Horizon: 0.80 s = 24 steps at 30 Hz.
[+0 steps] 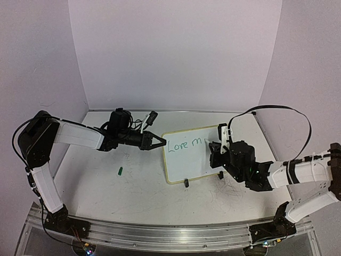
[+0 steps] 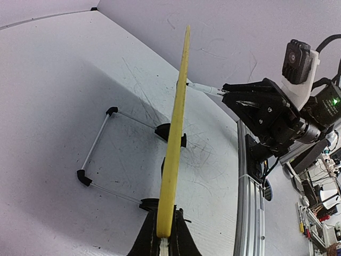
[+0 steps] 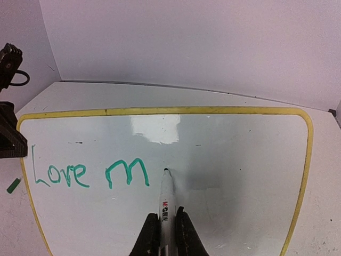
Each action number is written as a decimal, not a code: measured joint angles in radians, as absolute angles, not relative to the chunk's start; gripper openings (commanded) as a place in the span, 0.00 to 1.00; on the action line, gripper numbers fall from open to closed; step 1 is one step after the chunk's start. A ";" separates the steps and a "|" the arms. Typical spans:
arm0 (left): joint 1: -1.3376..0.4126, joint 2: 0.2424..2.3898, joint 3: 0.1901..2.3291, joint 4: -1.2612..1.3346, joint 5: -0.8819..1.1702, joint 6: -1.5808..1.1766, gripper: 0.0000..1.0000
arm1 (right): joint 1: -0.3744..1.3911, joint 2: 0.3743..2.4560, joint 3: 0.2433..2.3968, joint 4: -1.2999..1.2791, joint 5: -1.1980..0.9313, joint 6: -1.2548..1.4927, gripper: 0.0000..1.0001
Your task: Write a sentence on the whiteboard
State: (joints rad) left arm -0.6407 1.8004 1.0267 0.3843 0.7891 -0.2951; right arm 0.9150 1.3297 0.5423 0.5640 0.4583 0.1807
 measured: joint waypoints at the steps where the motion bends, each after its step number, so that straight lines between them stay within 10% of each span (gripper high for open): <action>1: -0.641 1.800 1.027 0.384 0.789 -0.295 0.00 | 0.915 1.332 0.542 0.568 0.458 0.180 0.00; 24: -0.641 1.800 1.027 0.384 0.785 -0.295 0.00 | 0.915 1.338 0.543 0.555 0.405 0.171 0.00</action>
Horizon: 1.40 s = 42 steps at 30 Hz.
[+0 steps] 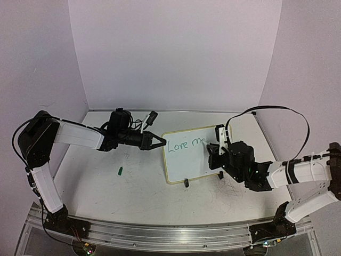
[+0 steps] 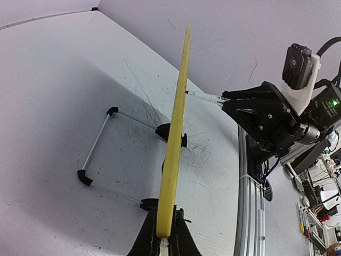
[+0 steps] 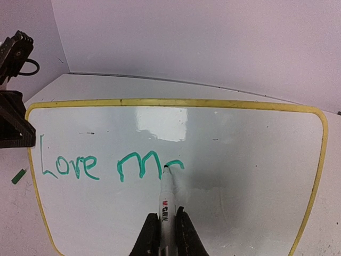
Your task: Write a sentence on the whiteboard
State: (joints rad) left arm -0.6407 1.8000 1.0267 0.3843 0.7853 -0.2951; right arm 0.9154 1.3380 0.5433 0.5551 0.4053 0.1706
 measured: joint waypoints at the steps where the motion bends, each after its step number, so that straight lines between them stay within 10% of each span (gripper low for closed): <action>1: -0.641 1.800 1.027 0.384 0.785 -0.295 0.00 | 0.915 1.336 0.543 0.552 0.404 0.172 0.00; 42: -0.642 1.800 1.027 0.384 0.783 -0.295 0.00 | 0.915 1.339 0.554 0.554 0.461 0.161 0.00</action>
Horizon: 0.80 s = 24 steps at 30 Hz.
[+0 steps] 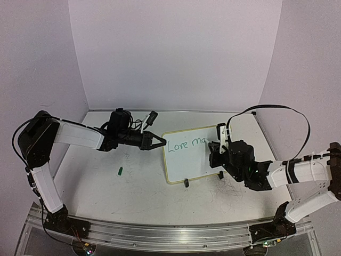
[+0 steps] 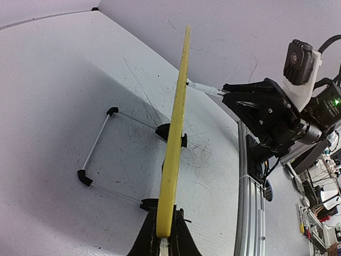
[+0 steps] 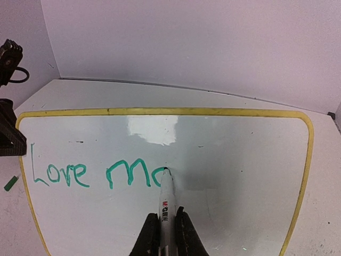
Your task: Write a sentence on the whiteboard
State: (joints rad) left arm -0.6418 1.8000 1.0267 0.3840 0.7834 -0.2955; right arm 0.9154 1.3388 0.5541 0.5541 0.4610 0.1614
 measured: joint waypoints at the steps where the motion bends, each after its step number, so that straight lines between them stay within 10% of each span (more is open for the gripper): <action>1: -0.642 1.800 1.027 0.384 0.783 -0.295 0.00 | 0.915 1.339 0.554 0.554 0.461 0.161 0.00; 24: -0.643 1.800 1.027 0.384 0.785 -0.291 0.00 | 0.915 1.280 0.523 0.481 0.460 0.200 0.00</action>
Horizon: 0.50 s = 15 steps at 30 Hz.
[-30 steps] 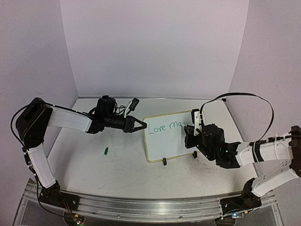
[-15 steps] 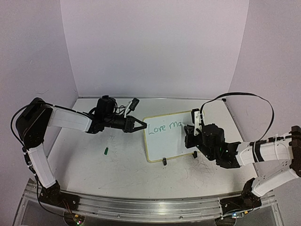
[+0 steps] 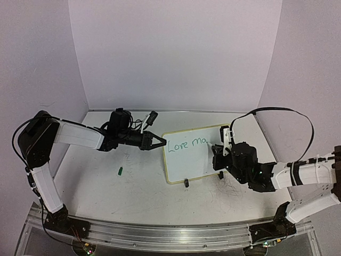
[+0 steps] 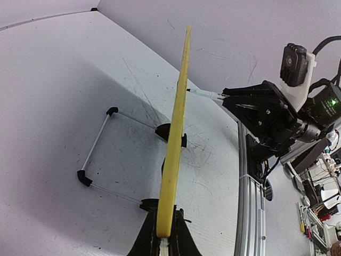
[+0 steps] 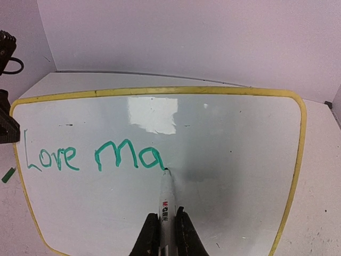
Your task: Write a sentence on the whiteboard
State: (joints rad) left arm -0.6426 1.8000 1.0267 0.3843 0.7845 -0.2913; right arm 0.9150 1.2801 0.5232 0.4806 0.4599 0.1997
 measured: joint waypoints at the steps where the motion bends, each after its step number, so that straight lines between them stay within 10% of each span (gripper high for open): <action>1: -0.643 1.800 1.027 0.384 0.785 -0.291 0.00 | 0.915 1.272 0.523 0.478 0.459 0.199 0.00; 15: -0.643 1.800 1.027 0.384 0.785 -0.290 0.00 | 0.887 1.282 0.577 0.518 0.455 0.170 0.00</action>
